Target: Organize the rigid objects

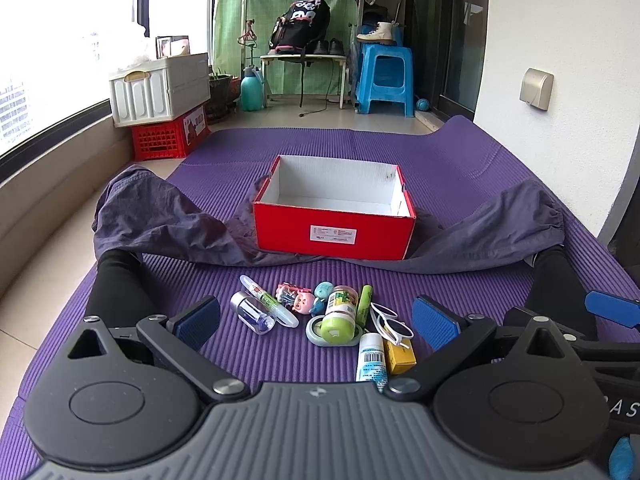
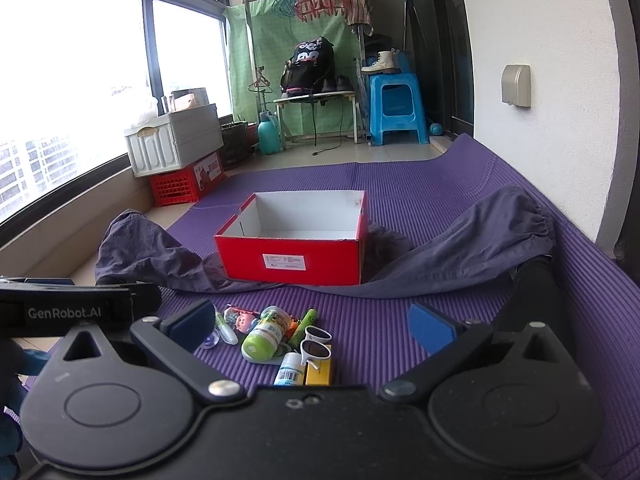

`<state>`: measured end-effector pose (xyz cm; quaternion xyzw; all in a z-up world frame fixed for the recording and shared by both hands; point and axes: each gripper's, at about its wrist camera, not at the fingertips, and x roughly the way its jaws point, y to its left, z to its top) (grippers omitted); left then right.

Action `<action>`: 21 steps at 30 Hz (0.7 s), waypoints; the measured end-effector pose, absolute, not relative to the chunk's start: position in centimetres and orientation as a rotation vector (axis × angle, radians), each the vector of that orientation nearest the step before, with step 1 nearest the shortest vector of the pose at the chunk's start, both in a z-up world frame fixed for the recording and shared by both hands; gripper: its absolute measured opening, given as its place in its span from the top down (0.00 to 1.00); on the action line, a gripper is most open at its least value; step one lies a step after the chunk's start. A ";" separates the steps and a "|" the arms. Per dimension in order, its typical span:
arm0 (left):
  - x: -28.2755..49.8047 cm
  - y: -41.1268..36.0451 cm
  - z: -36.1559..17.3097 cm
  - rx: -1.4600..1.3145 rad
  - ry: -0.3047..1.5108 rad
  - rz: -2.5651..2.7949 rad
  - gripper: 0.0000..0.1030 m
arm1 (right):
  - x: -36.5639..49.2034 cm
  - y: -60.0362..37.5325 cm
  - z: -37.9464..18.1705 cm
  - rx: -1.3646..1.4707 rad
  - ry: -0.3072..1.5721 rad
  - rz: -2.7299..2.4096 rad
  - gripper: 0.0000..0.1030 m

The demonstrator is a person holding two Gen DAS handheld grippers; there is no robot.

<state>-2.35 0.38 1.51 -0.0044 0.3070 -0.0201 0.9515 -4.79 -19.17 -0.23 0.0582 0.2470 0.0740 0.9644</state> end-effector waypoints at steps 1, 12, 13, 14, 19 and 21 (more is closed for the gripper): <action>-2.3 0.4 1.5 -0.012 0.626 -0.044 0.00 | -4.8 -19.2 -0.2 0.120 0.502 0.151 0.00; 0.5 1.3 -0.5 -0.077 0.701 -0.065 0.00 | -2.7 -18.0 -1.3 0.066 0.556 0.210 0.00; 0.9 1.2 -0.7 -0.069 0.703 -0.066 0.00 | -2.4 -17.6 -1.6 0.047 0.568 0.229 0.00; 1.3 1.1 -0.9 -0.058 0.706 -0.064 0.00 | -2.0 -17.3 -1.8 0.029 0.577 0.243 0.00; 4.3 0.8 -2.6 -0.006 0.749 -0.056 0.00 | 0.4 -17.0 -3.1 0.023 0.621 0.274 0.02; 5.5 0.8 -3.2 0.000 0.748 -0.048 0.00 | 1.7 -17.3 -4.0 0.025 0.644 0.267 0.04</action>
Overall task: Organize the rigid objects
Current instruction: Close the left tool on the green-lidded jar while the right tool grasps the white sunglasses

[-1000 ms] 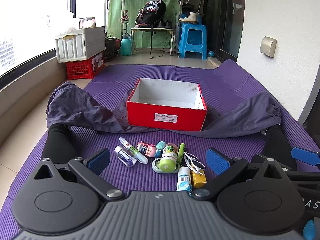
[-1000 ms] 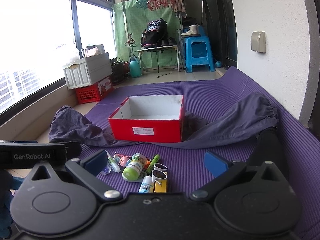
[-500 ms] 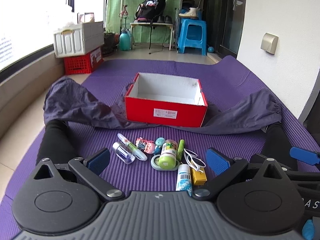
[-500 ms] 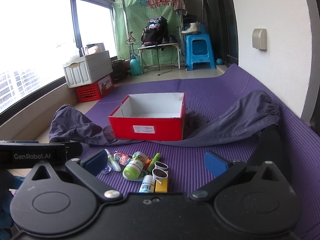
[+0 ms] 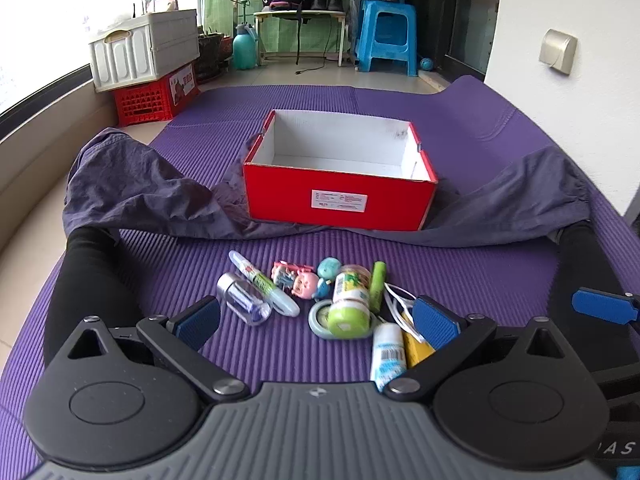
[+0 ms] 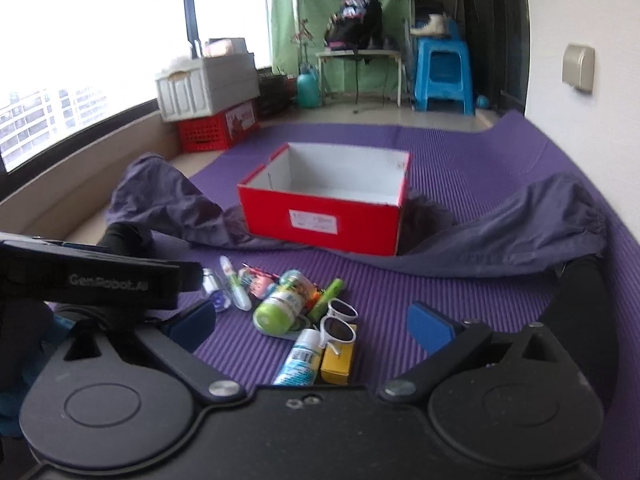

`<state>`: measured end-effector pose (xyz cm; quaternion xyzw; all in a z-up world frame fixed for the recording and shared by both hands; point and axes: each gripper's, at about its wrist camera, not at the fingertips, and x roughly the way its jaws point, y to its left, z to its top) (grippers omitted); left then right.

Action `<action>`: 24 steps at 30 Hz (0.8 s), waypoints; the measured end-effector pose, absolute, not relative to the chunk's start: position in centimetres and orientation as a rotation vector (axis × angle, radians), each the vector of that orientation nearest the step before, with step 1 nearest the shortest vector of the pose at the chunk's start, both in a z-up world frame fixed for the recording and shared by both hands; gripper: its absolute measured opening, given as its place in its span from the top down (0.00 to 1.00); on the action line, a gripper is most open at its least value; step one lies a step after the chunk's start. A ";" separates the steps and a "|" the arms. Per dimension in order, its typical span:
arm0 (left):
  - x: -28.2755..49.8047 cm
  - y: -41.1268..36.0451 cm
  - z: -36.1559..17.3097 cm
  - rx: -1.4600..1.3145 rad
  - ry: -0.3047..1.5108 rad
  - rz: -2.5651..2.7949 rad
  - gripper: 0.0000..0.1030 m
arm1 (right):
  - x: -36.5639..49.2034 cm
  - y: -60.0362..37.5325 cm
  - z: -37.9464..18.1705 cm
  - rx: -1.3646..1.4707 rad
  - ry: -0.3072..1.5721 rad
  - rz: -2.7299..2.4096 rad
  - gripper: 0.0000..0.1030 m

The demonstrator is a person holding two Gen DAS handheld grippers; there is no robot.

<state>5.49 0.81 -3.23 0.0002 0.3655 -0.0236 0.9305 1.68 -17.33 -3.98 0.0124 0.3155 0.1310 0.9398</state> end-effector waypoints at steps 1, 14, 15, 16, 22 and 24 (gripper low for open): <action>6.2 0.8 -3.6 0.005 0.751 -0.040 0.00 | 2.3 -17.4 -4.4 0.013 0.653 0.262 0.04; 12.4 0.1 -10.4 0.035 0.829 -0.025 0.00 | 10.3 -18.9 -10.5 -0.013 0.834 0.274 0.16; 12.7 0.1 -10.7 0.030 0.833 -0.031 0.00 | 10.4 -18.6 -10.9 -0.025 0.842 0.289 0.17; 13.1 -0.1 -11.1 0.030 0.839 -0.038 0.00 | 10.5 -18.1 -11.5 -0.044 0.855 0.301 0.19; 14.8 -0.9 -13.1 0.031 0.879 -0.073 0.00 | 11.8 -16.7 -13.8 -0.032 0.918 0.333 0.27; 15.4 -1.1 -13.7 0.037 0.895 -0.064 0.00 | 12.3 -16.5 -14.3 -0.028 0.931 0.334 0.29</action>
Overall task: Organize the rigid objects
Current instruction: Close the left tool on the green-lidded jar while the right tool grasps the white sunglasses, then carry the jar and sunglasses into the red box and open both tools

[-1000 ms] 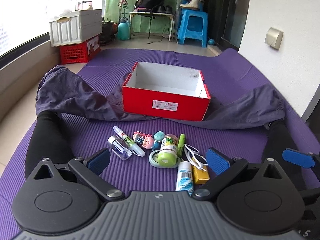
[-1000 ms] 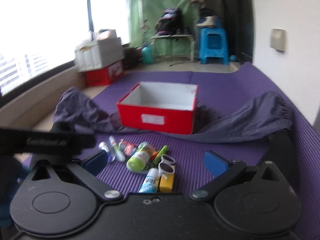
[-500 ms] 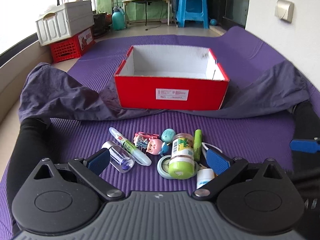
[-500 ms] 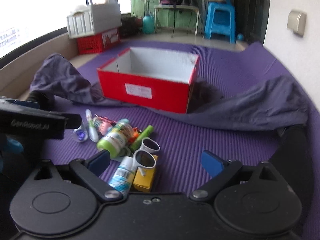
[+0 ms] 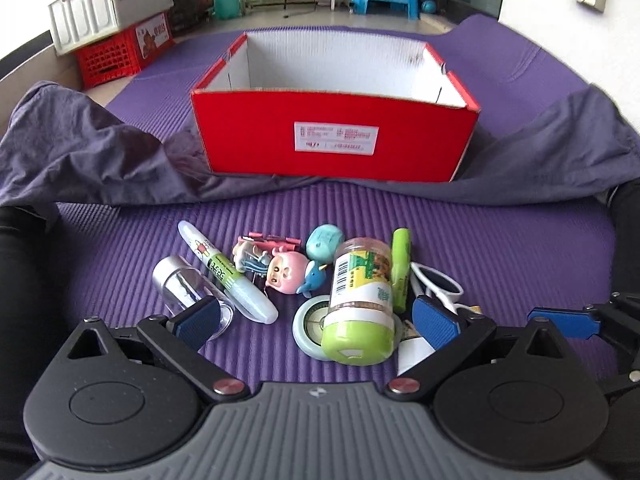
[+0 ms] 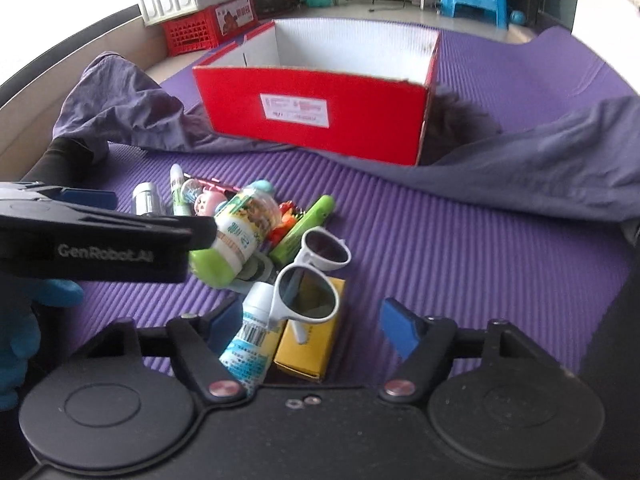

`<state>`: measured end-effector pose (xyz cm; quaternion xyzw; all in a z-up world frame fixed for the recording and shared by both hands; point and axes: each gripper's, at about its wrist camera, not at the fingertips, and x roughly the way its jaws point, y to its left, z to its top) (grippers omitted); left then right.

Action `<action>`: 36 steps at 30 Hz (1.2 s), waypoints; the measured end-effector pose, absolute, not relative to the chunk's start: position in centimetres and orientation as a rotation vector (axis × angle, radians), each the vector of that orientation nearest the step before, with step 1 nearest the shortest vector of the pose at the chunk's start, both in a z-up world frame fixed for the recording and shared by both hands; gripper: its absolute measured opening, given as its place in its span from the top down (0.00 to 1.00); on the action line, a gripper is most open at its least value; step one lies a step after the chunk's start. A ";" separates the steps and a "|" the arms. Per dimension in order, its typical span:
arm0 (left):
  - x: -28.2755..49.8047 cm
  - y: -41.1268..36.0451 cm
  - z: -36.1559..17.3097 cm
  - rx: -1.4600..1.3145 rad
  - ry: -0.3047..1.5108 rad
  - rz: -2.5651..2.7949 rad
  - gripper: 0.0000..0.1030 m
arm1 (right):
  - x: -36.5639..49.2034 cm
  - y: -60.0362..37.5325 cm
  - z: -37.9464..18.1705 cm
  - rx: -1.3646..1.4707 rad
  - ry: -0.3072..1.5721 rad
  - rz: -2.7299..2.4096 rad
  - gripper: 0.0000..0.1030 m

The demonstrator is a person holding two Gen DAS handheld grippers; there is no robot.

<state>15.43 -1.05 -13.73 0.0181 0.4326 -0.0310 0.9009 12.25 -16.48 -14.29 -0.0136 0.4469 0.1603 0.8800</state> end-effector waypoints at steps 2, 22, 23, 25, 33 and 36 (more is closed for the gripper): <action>16.0 -1.1 -14.4 0.035 0.912 -0.065 0.00 | 12.6 -16.3 -14.6 -0.028 0.937 0.336 0.31; 17.6 -2.1 -16.5 0.049 0.963 -0.135 0.32 | 14.0 -17.3 -16.4 0.068 0.943 0.337 0.53; 17.6 -2.2 -16.5 0.049 0.961 -0.139 0.36 | 14.0 -17.3 -16.3 0.066 0.934 0.339 0.53; 17.5 -2.4 -16.5 0.052 0.961 -0.146 0.41 | 14.0 -17.2 -16.2 0.064 0.928 0.342 0.55; 17.2 -2.9 -16.3 0.084 0.956 -0.159 0.57 | 14.0 -17.2 -16.3 0.052 0.915 0.330 0.61; 17.1 -2.7 -16.2 0.082 0.955 -0.155 0.57 | 13.9 -17.2 -16.1 0.044 0.908 0.328 0.61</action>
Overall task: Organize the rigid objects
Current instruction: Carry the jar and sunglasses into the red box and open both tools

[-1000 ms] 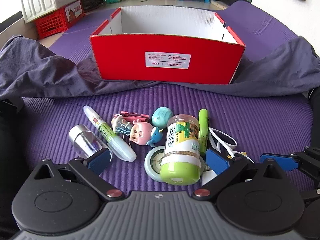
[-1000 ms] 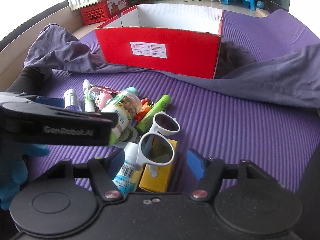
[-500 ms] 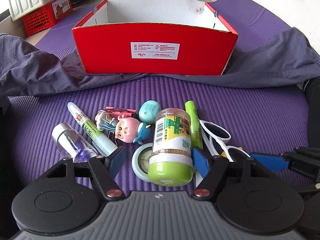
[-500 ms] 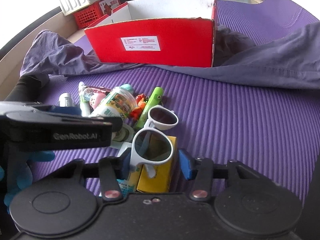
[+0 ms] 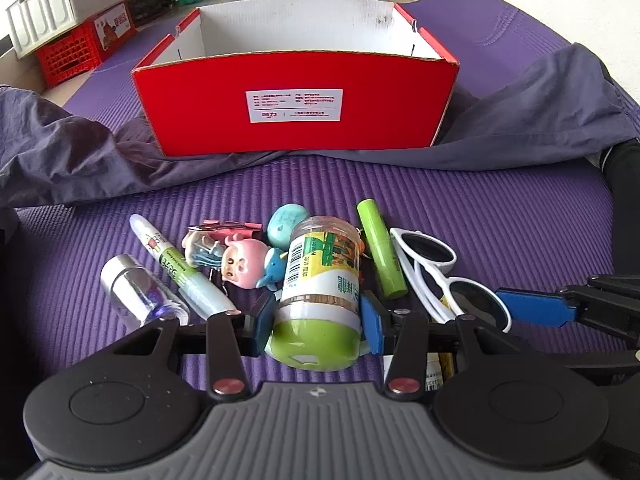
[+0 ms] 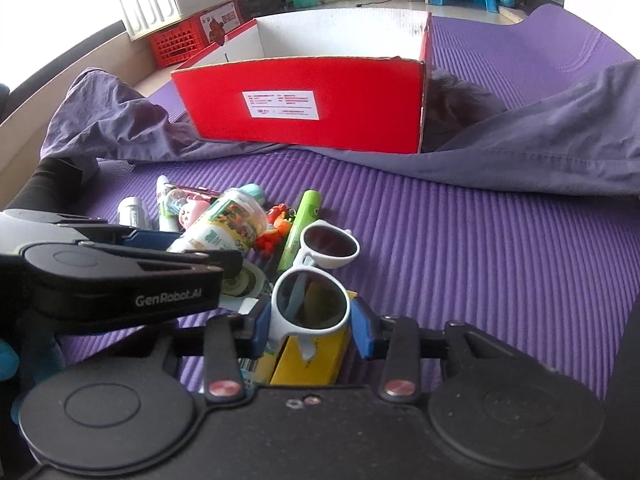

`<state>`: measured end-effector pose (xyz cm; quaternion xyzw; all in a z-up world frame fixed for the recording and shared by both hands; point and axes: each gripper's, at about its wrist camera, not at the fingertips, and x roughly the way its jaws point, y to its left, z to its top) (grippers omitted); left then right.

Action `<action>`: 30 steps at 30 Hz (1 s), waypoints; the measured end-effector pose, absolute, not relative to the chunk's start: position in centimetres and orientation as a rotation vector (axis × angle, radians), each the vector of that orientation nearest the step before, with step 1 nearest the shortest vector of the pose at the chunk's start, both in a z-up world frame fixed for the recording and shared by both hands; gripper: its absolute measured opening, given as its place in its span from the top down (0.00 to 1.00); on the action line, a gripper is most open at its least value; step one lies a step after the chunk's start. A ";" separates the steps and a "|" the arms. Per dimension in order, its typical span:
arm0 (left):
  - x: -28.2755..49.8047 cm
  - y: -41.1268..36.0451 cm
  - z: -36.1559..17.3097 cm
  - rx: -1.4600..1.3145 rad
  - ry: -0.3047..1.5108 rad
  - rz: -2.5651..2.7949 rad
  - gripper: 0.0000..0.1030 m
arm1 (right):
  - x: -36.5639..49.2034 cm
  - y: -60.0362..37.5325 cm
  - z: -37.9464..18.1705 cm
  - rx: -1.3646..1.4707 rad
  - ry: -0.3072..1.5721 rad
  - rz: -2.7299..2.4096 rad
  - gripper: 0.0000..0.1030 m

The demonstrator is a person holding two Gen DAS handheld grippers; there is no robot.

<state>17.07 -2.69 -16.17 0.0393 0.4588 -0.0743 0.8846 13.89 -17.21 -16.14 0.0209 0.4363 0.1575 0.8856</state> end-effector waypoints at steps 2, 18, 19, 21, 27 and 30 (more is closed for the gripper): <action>17.0 -2.5 -15.9 0.068 0.955 -0.156 0.57 | 13.7 -17.1 -15.9 0.032 0.896 0.328 0.61; 16.7 -1.1 -8.9 0.023 0.857 -0.145 0.57 | 13.5 -18.6 -9.4 0.007 0.770 0.306 0.61; 16.9 -1.0 -8.3 0.025 0.854 -0.141 0.57 | 13.7 -18.7 -8.8 0.001 0.761 0.306 0.61; 17.7 -0.6 -7.2 0.016 0.849 -0.142 0.57 | 14.3 -18.8 -7.3 -0.011 0.738 0.311 0.61; 21.1 0.5 -4.5 0.024 0.841 -0.121 0.57 | 17.3 -18.8 -4.1 -0.041 0.688 0.312 0.61; 23.5 1.1 -3.6 0.034 0.845 -0.121 0.57 | 19.2 -18.2 -3.3 -0.074 0.663 0.307 0.61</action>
